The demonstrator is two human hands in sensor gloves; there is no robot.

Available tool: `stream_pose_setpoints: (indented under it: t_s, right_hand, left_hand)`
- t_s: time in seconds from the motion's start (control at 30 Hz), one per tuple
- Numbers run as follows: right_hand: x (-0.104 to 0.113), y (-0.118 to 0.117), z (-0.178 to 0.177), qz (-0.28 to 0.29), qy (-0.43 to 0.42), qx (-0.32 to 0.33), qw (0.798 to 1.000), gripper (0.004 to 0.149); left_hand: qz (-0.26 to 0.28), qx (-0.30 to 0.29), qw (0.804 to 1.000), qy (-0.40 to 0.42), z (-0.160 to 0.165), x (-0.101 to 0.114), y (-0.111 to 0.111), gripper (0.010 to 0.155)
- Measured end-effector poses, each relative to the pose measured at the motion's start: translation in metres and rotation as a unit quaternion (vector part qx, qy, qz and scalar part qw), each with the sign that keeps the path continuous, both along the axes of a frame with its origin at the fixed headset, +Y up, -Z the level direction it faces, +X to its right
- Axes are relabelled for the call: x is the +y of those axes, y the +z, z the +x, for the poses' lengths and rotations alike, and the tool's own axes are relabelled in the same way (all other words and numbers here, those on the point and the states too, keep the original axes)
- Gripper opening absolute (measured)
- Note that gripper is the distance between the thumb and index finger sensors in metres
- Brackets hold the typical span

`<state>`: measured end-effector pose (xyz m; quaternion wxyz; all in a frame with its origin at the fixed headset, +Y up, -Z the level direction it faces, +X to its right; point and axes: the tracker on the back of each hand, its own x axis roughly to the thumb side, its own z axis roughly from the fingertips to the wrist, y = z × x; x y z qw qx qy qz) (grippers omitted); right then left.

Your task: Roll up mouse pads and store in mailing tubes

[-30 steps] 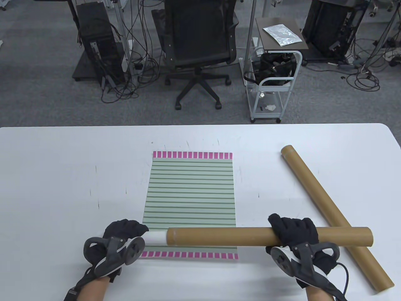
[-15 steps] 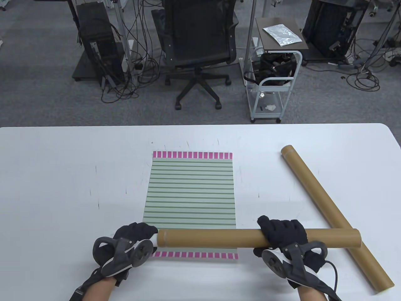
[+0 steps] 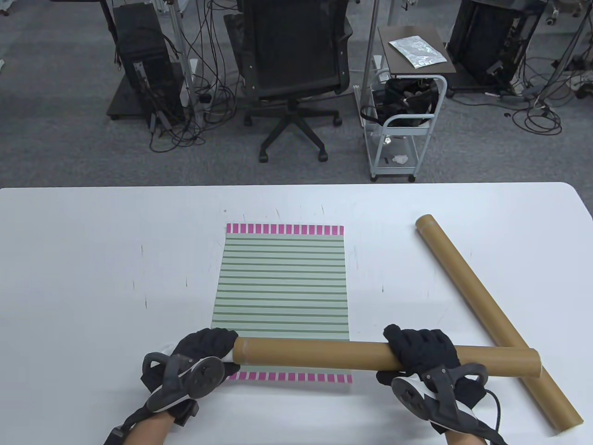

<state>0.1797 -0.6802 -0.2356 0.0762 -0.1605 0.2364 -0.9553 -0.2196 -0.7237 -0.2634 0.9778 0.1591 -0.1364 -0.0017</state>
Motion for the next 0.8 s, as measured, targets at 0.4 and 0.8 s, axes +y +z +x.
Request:
stream_pose_setpoints:
  t_s: [0.4, 0.8]
  right_hand:
    - [0.003, 0.007, -0.011, -0.001, -0.024, -0.017, 1.0, 0.079]
    - [0.003, -0.002, 0.01, 0.005, -0.053, -0.032, 0.998, 0.079]
  left_hand:
    - [-0.007, 0.145, 0.985, 0.09, -0.032, -0.001, -0.013, 0.092]
    - [0.02, 0.068, 0.987, 0.147, -0.04, 0.015, -0.011, 0.092]
